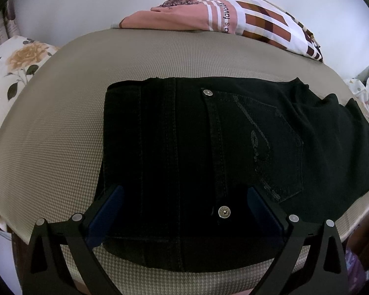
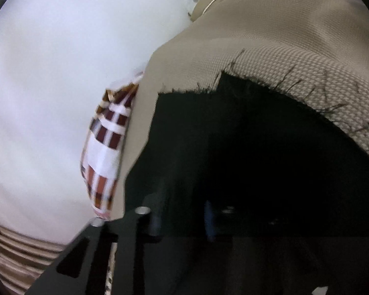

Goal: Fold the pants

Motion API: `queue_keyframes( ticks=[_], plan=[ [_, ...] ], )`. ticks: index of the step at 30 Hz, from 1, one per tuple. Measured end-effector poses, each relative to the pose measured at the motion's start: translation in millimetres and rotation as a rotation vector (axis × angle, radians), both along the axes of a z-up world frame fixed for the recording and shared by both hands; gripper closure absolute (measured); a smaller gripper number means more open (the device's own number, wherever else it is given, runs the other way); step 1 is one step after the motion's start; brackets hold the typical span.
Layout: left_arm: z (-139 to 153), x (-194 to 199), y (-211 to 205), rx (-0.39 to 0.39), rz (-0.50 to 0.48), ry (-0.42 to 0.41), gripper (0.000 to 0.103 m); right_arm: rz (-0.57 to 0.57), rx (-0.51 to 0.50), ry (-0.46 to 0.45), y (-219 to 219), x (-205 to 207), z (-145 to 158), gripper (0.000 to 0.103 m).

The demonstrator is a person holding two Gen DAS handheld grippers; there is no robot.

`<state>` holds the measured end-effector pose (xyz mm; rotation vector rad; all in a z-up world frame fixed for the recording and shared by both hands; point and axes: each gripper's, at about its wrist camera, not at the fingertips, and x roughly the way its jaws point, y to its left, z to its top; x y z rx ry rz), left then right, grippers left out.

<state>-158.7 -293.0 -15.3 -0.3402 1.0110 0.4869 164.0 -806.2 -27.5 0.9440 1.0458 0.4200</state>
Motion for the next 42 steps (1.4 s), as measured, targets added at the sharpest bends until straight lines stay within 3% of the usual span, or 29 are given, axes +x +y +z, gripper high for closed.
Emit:
queue_keyframes(
  ticks=[6,11,19,24,32,35,39,42],
  plan=[
    [-0.5,1.0,-0.5,0.007,-0.002,-0.001,0.002,-0.004,-0.012,-0.017,1.7,-5.8,1.3,0.098],
    [0.0,0.7,-0.4,-0.004,-0.004,-0.002,0.002,-0.084,0.082,-0.055,-24.1,-39.2,14.8,0.098],
    [1.6,1.6,1.4,-0.011,-0.025,0.005,0.002,-0.172,0.129,0.021,-66.6,-98.6,-0.9,0.098],
    [2.0,1.9,2.0,-0.010,-0.029,0.007,0.002,-0.211,0.155,0.070,-77.2,-104.7,-21.4,0.098],
    [0.5,-0.6,1.0,0.000,-0.045,0.004,0.002,-0.203,0.168,0.053,-82.1,-113.7,-12.4,0.098],
    [0.4,-1.5,2.6,0.001,-0.054,-0.001,0.002,-0.222,0.154,0.084,-90.5,-117.7,-21.2,0.099],
    [0.3,-3.7,3.4,0.003,-0.069,-0.006,0.002,-0.230,0.208,0.116,-95.9,-119.4,-32.2,0.102],
    [1.7,-3.9,4.6,-0.005,-0.080,-0.008,0.002,-0.276,0.257,0.144,-99.0,-128.2,-28.7,0.092]
  ],
)
